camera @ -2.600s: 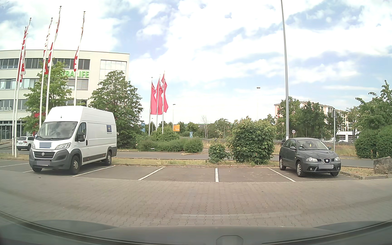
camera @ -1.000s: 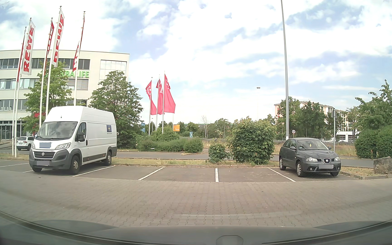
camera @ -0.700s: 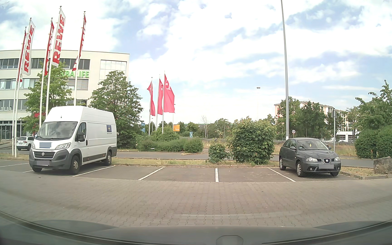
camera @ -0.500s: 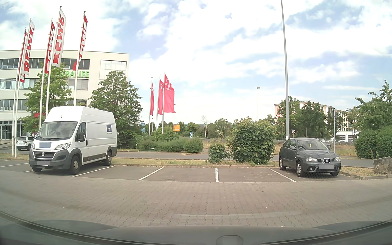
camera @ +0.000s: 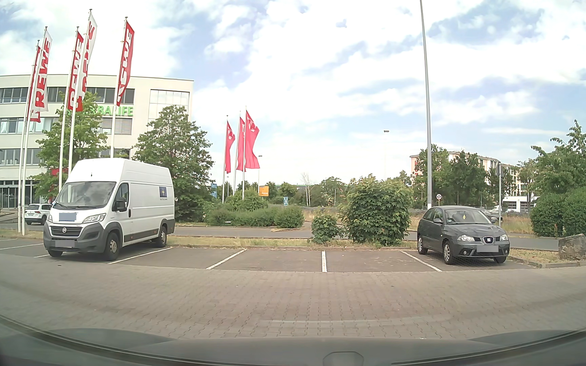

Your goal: Follow the waypoints while adhering to traffic rules and regulations

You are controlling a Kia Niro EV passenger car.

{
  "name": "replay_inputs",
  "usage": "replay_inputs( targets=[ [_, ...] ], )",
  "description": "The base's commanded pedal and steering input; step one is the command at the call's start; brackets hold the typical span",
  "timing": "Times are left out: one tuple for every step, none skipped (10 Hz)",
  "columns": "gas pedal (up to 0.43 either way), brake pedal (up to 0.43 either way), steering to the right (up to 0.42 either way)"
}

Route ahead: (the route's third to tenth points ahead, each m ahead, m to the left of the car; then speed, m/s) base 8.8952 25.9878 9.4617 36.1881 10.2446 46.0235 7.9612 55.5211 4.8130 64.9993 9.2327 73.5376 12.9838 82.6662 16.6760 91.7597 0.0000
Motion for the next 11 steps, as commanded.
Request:
replay_inputs(
  targets=[
    [0.0, 0.348, 0.009],
    [0.0, 0.335, 0.009],
    [0.0, 0.323, 0.009],
    [0.0, 0.311, 0.009],
    [0.0, 0.287, 0.009],
    [0.0, 0.268, 0.009],
    [0.0, 0.232, 0.009],
    [0.0, 0.195, 0.009],
    [0.0, 0.152, 0.01],
    [0.0, 0.14, 0.009],
    [0.0, 0.134, 0.009]
  ],
)
